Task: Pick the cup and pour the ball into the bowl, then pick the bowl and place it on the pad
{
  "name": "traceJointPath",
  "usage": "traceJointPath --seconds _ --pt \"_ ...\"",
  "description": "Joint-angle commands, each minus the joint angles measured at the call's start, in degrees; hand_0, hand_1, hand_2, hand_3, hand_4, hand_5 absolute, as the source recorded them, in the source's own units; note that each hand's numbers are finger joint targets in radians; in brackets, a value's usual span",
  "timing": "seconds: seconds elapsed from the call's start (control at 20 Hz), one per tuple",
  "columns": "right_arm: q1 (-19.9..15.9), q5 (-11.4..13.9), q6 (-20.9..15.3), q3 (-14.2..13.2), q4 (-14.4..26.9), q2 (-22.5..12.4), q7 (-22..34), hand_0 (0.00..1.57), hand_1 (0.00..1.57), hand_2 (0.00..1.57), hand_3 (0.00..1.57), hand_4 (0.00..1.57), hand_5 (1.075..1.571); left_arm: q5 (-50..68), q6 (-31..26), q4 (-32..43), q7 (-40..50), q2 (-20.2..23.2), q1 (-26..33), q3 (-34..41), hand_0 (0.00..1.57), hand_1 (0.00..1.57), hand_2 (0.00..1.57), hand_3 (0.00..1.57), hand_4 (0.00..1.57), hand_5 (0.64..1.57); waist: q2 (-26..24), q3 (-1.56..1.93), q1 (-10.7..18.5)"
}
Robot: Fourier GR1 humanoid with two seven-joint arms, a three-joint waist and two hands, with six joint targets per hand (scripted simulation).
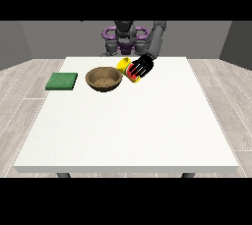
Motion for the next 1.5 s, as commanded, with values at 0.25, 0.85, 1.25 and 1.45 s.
traceJointPath --seconds 0.25,0.85,1.25,1.45 --pt "-0.6 0.6 1.2 0.5 1.5 0.9 -2.7 0.00 0.00 0.00 0.00 0.32 1.562 -11.7 7.7 5.6 15.1 -0.3 -8.7 -5.4 1.41 1.41 1.57 1.57 0.94 1.564 1.9 -0.08 -1.0" --pt "-0.3 2.9 0.1 2.9 8.8 2.9 -2.0 0.00 0.00 0.00 0.00 0.38 1.565 -41.0 12.2 20.4 37.7 -5.5 -13.3 -25.7 1.33 1.33 1.43 1.43 0.98 1.480 -6.4 0.04 0.3" --pt "1.4 5.8 -0.1 2.7 15.9 3.5 -4.8 0.00 0.00 0.00 0.00 0.38 1.566 -57.5 -1.0 25.0 46.3 -9.3 -21.9 -40.5 1.50 1.50 1.57 1.57 1.02 1.515 -12.1 0.06 5.0" --pt "-2.5 4.7 1.0 1.8 18.2 2.7 -5.6 0.00 0.00 0.00 0.00 0.38 1.566 -62.5 -6.3 20.4 55.1 -11.2 -20.1 -45.1 1.50 1.50 1.57 1.57 1.05 1.509 -9.4 -0.06 2.9"
